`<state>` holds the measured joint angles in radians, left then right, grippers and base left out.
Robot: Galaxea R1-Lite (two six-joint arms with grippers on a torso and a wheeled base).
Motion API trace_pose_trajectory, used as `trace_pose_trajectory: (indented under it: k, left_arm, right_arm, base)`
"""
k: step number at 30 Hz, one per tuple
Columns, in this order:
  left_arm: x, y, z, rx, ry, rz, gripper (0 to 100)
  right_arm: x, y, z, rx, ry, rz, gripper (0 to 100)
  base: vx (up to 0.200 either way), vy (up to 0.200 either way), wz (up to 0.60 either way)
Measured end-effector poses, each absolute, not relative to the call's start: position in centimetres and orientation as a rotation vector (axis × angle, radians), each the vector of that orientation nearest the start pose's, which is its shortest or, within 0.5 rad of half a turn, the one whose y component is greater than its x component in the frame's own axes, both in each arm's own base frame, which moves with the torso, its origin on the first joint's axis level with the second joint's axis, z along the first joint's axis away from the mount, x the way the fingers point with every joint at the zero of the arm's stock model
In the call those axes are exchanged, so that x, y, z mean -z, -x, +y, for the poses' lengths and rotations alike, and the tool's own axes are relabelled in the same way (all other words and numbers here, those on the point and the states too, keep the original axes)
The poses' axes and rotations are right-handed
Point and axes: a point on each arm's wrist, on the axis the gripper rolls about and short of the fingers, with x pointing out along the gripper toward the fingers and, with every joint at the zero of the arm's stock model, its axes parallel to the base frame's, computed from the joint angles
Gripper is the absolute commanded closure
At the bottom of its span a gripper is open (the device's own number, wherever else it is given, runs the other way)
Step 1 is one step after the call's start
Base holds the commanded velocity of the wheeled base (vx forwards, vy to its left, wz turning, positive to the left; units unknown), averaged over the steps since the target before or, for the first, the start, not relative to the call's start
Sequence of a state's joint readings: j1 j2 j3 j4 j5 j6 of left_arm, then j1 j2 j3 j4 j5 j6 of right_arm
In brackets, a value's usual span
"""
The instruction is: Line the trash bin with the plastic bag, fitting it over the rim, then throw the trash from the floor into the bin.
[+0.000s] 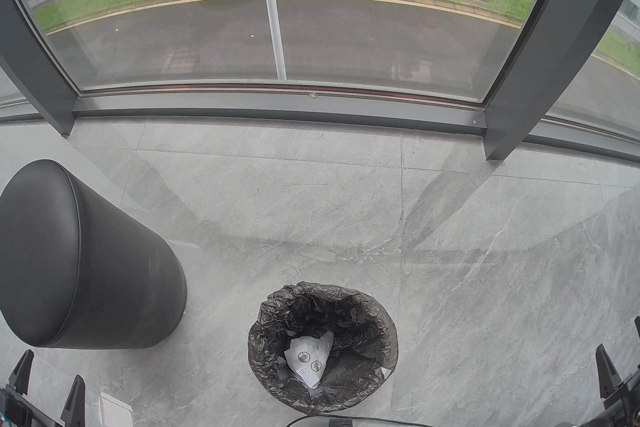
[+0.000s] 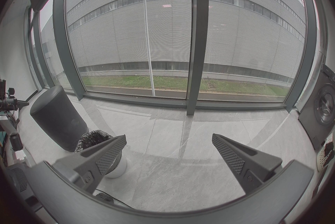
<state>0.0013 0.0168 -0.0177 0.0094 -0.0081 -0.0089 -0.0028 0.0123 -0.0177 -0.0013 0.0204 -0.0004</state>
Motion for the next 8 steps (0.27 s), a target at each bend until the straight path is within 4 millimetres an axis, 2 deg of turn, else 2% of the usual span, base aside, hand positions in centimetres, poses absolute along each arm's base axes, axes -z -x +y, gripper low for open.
trace_pose_trajectory:
  k: [8]
  left_arm:
    - [-7.98,2.28,-0.02,0.007,0.009,0.009,0]
  right_arm:
    - [-8.08,2.32,0.05,-0.016,-0.006,-0.006,0]
  base:
    - [0.0,0.0,0.0]
